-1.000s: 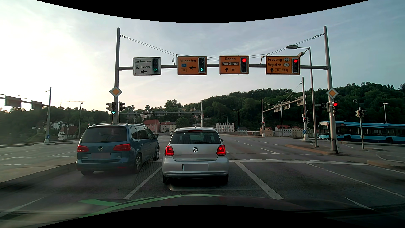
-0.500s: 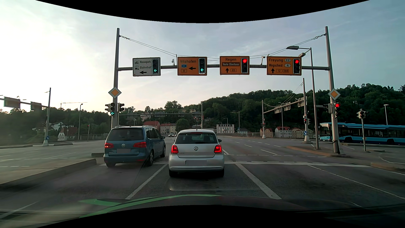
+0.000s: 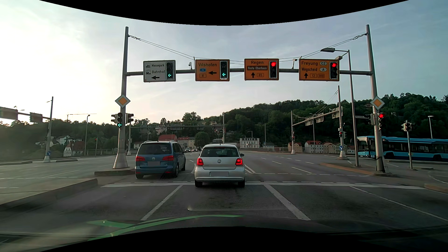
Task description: Follow the waypoints while adhering to traffic rules and regulations
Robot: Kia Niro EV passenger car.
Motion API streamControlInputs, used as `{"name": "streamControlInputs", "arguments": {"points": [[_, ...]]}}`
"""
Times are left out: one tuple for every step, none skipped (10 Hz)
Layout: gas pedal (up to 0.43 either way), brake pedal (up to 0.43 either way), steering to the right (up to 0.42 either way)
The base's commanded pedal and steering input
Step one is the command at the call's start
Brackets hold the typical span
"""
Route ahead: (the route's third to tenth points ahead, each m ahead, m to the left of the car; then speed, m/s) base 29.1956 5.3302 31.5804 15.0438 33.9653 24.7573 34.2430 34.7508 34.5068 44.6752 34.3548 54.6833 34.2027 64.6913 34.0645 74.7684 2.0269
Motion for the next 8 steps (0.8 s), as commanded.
{"name": "streamControlInputs", "arguments": {"points": [[0.480,0.000,-0.004],[0.488,0.000,0.000],[0.488,0.000,0.001],[0.488,0.000,0.001],[0.488,0.000,0.002],[0.488,0.000,0.003],[0.488,0.000,0.003],[0.488,0.000,0.003]]}}
